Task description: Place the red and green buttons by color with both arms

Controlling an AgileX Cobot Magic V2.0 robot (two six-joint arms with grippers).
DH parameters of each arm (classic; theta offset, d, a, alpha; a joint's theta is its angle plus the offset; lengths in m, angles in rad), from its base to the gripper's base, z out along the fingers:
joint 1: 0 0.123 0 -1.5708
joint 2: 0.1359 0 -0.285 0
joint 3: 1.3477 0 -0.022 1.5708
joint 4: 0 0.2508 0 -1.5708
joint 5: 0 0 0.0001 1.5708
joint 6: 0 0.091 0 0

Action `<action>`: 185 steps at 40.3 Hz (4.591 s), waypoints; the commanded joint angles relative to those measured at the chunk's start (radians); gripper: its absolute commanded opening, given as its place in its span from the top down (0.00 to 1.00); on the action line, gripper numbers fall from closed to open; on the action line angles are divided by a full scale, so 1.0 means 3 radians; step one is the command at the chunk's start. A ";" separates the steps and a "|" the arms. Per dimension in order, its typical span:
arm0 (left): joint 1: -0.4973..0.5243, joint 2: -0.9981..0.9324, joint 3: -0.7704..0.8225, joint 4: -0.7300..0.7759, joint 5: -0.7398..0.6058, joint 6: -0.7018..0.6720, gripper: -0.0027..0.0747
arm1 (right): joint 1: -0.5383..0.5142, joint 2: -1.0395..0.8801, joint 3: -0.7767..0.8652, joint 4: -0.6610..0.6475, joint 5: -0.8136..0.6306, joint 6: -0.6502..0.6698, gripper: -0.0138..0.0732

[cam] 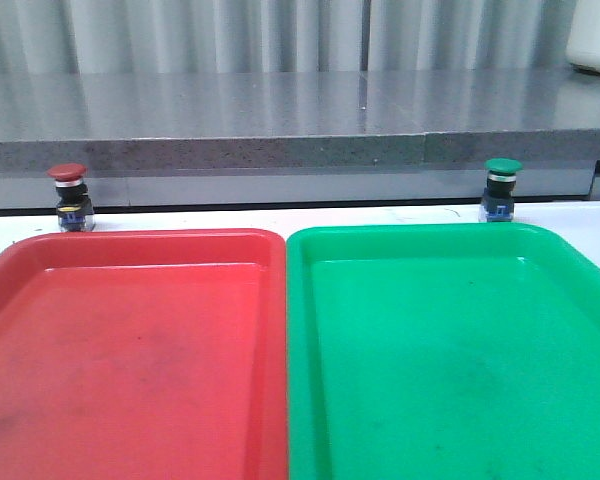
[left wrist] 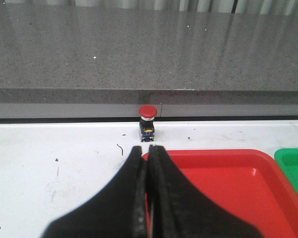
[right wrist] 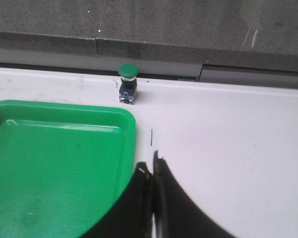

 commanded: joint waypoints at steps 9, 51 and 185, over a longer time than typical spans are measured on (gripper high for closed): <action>0.0002 0.0157 -0.0033 -0.0010 -0.0264 -0.0050 0.97 | -0.0023 0.0216 -0.0120 -0.0037 -0.0194 -0.0030 0.84; -0.0046 0.2839 -0.1878 0.0020 0.0207 0.0000 0.19 | -0.0023 0.0290 -0.0120 -0.0037 -0.0164 -0.0030 0.18; -0.1264 0.3361 -0.0699 -0.0858 -0.0692 0.0492 0.72 | -0.0023 0.0290 -0.0120 -0.0037 -0.0164 -0.0030 0.18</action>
